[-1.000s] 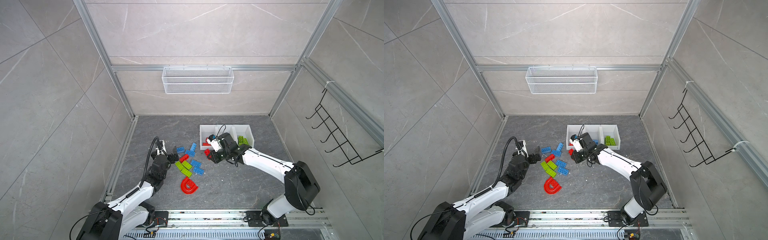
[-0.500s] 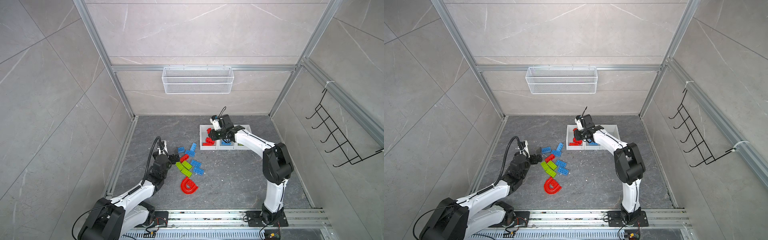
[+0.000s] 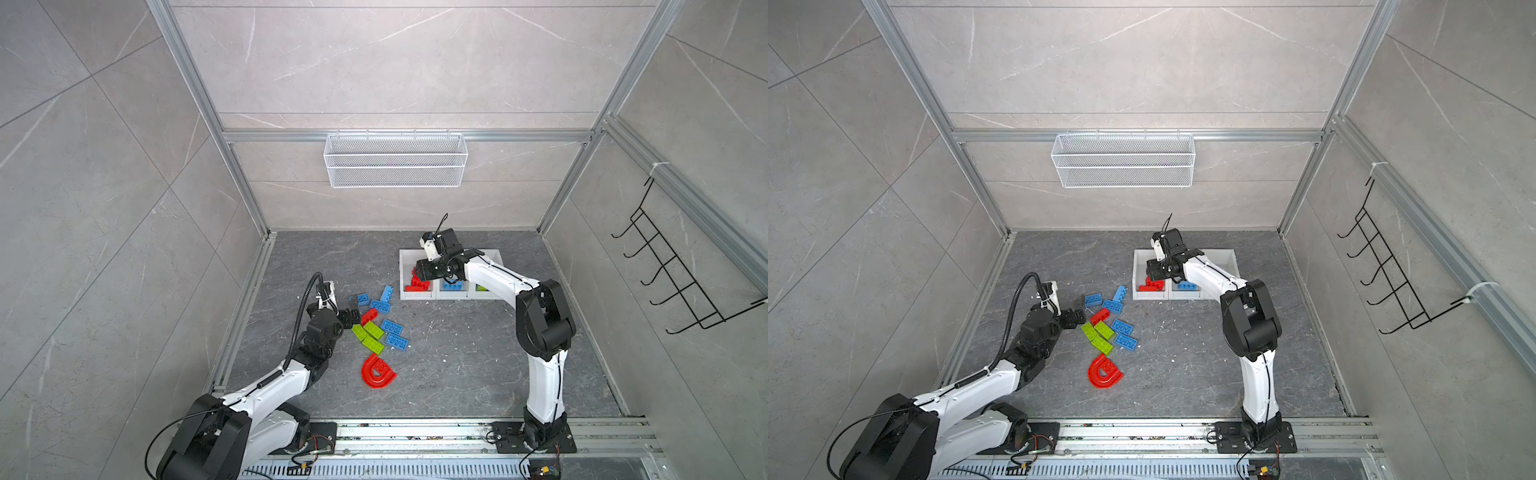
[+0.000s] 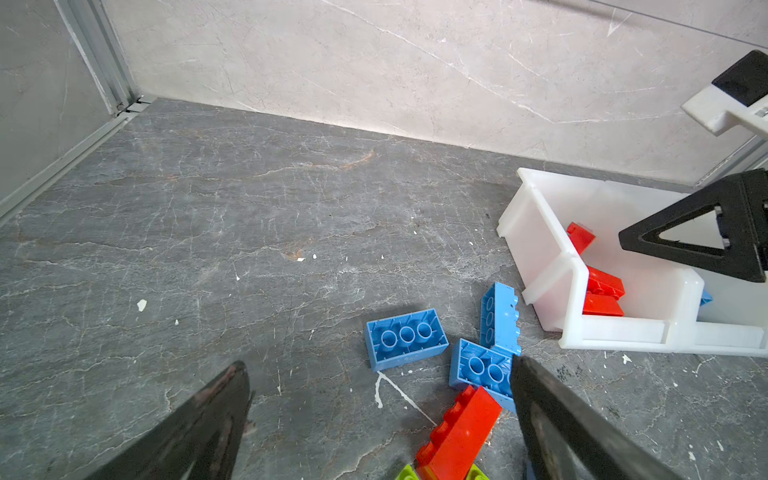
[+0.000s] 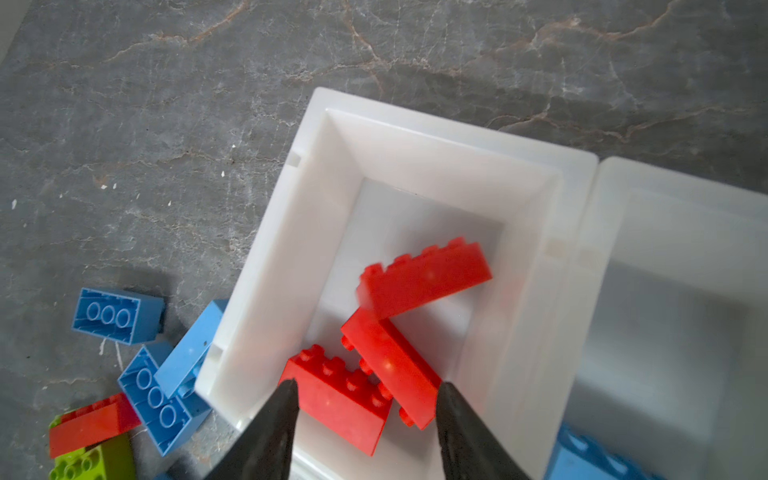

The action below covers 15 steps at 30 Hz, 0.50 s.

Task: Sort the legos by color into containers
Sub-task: 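Move the right gripper back over the pile toward the red arch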

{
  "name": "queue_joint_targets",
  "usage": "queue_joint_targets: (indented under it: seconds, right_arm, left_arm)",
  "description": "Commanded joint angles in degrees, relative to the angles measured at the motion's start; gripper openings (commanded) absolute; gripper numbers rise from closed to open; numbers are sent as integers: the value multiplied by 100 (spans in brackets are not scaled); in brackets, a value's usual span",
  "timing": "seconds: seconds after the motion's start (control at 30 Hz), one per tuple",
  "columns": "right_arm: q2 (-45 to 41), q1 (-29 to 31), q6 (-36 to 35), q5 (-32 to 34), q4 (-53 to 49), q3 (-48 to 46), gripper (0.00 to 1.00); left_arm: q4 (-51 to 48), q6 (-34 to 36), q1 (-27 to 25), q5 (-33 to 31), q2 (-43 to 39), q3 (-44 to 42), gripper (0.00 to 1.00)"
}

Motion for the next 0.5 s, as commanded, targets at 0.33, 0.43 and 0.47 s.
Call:
queue_joint_targets:
  seconds: [0.33,0.43,0.47]
  right_arm:
    - [-2980,1782,22,-337,227,-2782,60]
    - [-3000,2347,147,-88,74,-2975,61]
    - [-2958,2541,184,56,67,-3019,61]
  left_arm:
    - [525,-59,39,650,-99,54,100]
    - [640,-13,32,679,-97,11,100]
    - [675,-15,32,654,-113,-20,100]
